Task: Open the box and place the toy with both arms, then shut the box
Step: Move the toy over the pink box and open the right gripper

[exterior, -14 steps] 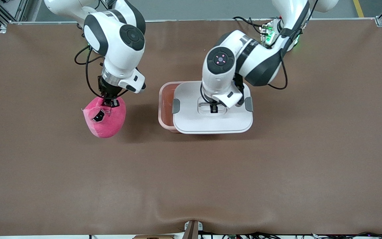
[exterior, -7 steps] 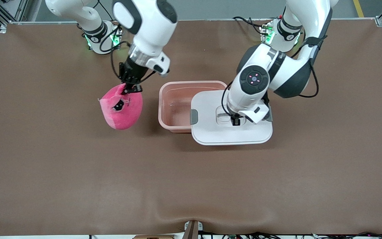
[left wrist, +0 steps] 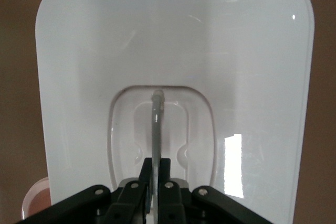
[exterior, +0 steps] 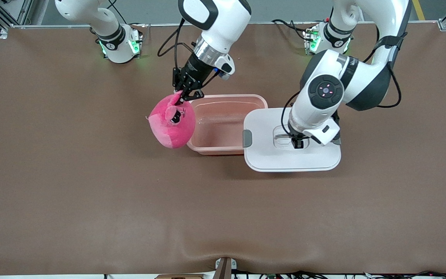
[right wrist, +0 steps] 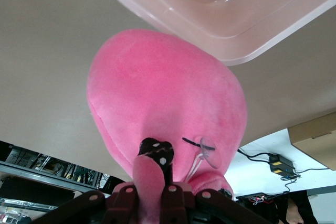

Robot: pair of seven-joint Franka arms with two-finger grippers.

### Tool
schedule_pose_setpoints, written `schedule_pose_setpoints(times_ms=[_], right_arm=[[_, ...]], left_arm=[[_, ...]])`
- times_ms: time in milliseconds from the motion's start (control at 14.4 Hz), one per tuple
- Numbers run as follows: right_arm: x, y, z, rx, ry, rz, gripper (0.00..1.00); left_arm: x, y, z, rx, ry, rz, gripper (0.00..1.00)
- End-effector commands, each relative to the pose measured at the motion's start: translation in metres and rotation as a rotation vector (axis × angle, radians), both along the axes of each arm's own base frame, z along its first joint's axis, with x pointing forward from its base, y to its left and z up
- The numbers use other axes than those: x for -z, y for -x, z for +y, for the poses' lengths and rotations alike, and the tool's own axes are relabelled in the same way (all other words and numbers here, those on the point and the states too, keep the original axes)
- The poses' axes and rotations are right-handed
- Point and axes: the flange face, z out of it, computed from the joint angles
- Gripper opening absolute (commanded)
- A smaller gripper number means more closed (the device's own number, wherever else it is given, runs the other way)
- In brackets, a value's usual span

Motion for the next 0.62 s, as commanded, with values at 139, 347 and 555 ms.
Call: schedule_pose_setpoints(times_ms=[139,347,555], right_arm=[[0.000,0.005,0.020,-0.009,-0.002,0.008,0.00],[0.012,0.010,0.026,0.036,-0.055,0.070,0.00],[0.025,0.026,0.040,0.036,-0.055,0.078,0.05]], left_arm=[[-0.013,-0.002,0.074,0.048,0.005,-0.022,0.00],[-0.013,-0.007,0.114,0.067,0.007,-0.013,0.00],[-0.012,-0.010,0.140,0.087,0.018,-0.005,0.00]])
